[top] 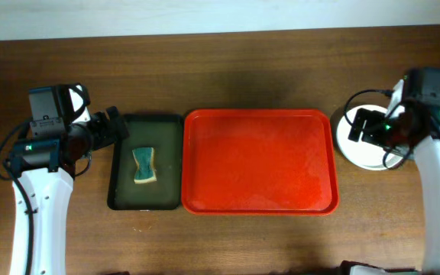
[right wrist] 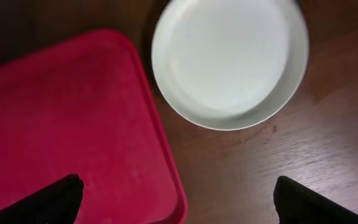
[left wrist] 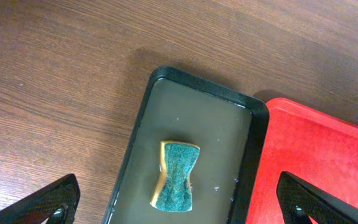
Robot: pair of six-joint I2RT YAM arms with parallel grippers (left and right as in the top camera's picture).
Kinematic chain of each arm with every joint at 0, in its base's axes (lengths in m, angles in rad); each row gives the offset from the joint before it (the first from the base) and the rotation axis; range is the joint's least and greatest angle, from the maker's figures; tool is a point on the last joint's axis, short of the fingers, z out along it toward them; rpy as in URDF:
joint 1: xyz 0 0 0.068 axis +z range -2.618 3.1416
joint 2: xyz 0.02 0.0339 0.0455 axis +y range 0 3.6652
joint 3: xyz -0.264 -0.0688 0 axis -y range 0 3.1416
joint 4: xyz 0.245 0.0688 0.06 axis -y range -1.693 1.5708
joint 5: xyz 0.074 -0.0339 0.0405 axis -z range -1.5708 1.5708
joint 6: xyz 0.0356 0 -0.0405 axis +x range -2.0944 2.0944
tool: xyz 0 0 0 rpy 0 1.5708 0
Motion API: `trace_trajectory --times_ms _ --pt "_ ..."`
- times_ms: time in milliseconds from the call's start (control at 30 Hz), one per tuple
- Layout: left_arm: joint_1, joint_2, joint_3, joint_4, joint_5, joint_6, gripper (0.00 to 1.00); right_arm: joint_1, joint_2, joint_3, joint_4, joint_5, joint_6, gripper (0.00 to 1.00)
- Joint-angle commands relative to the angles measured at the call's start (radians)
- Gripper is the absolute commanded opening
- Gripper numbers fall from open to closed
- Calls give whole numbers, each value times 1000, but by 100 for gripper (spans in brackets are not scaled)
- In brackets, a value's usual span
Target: Clean dirty plates on tray and stack at the side
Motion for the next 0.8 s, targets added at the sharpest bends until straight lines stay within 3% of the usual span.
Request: trace_trajectory --times_ms 0,333,767 --pt "4 -6 8 -1 -4 -9 99 5 -100 13 0 -6 5 98" --pt "4 -6 8 -1 -4 -9 99 6 -444 13 0 -5 4 98" --pt "4 -6 8 -1 -4 -9 99 309 -647 13 -4 104 5 98"
